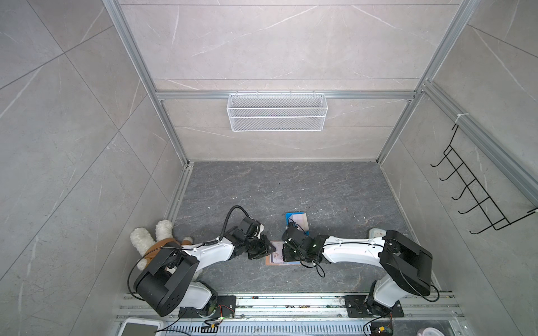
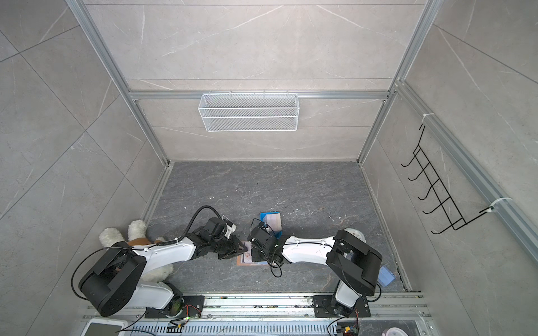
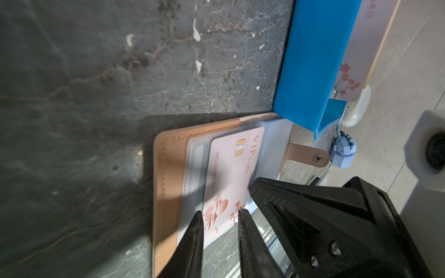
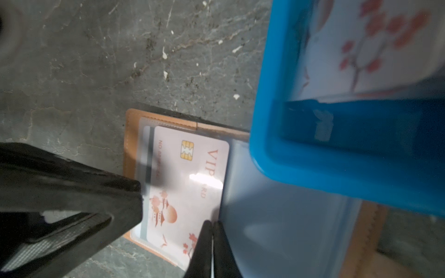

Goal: Insert credit cards into a card holder
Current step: Pick up the credit card from the card holder.

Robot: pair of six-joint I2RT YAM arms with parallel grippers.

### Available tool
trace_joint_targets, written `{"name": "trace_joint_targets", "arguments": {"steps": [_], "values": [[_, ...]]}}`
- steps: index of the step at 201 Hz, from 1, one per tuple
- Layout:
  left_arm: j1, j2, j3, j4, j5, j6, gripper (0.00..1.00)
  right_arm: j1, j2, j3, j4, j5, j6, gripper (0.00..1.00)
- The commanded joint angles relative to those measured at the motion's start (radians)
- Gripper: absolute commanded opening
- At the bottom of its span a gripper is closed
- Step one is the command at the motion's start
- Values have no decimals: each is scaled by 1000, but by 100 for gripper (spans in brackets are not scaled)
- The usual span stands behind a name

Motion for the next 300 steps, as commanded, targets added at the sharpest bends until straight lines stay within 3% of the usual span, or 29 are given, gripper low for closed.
{"name": "trace_joint_targets", "arguments": {"steps": [1,104,164,210,300], "values": [[8,20,-4,29,41,-5,28,7,17,3,-6,-1,-6,8],[11,54,-7,100,107,-30,26,9,8,-36,-2,12,8,8],[14,68,-3,137,115,-40,12,10,-19,-55,-2,23,14,8],[14,66,-14,142,91,-4,0,13,-110,-66,1,39,15,9],[13,19,-44,213,114,41,0,13,-305,-165,-42,138,35,13]]}}
